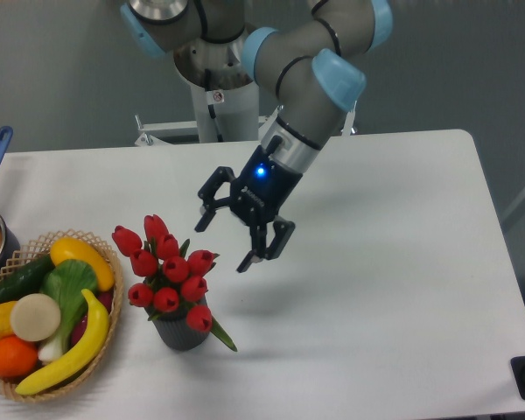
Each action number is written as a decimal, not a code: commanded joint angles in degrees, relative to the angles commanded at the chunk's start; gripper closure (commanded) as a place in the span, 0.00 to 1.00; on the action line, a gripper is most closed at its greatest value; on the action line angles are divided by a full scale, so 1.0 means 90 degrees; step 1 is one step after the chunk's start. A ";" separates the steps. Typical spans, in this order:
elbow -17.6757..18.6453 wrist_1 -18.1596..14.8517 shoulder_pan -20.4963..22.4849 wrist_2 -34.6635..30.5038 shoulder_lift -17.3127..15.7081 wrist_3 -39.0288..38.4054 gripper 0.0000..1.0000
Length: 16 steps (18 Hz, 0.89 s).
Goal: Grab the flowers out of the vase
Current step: 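Move the open gripper down toward the red tulips in the black vase, then lower the gripper around the tulip stems and close it on them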
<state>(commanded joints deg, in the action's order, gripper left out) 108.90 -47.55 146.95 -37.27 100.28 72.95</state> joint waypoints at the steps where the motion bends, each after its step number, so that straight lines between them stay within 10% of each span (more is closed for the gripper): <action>1: -0.0010 0.0000 0.0000 0.0000 0.0058 0.0000 0.00; 16: -0.0224 0.0058 -0.0117 0.0352 0.0556 0.0010 0.00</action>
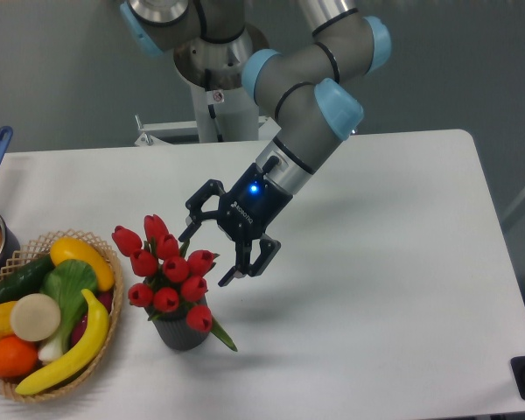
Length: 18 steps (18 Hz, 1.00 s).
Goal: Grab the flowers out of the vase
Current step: 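Lower the gripper around the tulip stems and close it on them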
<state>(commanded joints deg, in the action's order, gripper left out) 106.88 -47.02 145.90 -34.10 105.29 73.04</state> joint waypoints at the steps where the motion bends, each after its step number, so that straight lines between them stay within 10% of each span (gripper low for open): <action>1: -0.0039 0.0010 -0.0029 0.0000 0.0029 0.0000 0.00; 18: -0.0186 0.0020 -0.0371 0.0078 0.0303 0.0000 0.00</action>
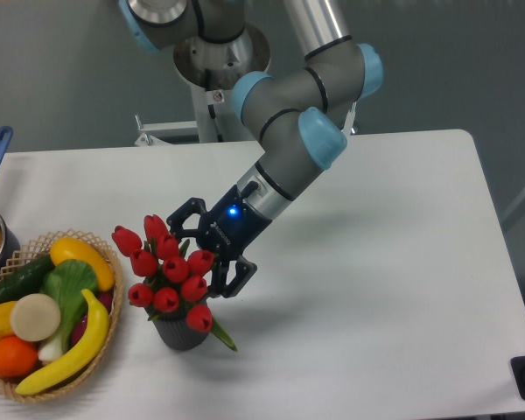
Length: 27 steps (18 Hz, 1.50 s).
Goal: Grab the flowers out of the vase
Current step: 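Lower the gripper around the tulip stems and close it on them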
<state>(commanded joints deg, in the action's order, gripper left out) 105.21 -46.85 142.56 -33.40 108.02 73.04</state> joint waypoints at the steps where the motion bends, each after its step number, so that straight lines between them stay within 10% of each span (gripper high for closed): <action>1: 0.0000 0.0000 -0.0029 0.0010 0.0000 0.0000 0.00; 27: -0.0215 0.0010 -0.0117 0.0254 0.0195 0.0000 0.00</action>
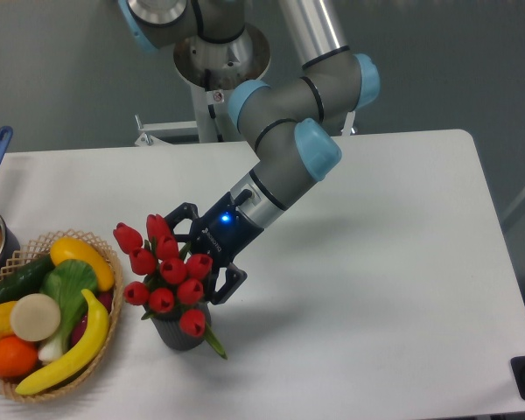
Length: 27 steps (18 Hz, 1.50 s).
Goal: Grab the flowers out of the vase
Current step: 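Lower the gripper around the tulip stems and close it on them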
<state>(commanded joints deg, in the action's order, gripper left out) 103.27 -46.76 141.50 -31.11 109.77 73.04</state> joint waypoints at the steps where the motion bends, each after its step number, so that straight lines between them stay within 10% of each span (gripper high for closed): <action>1: 0.0000 0.0000 0.0000 0.0000 0.0029 0.0000 0.00; 19: 0.0078 -0.0010 0.0029 0.0010 -0.0019 -0.0078 0.59; 27: 0.0068 -0.0010 0.0078 0.0029 -0.0088 -0.0098 0.59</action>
<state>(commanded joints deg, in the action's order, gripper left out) 103.89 -46.85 142.21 -30.85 108.99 72.16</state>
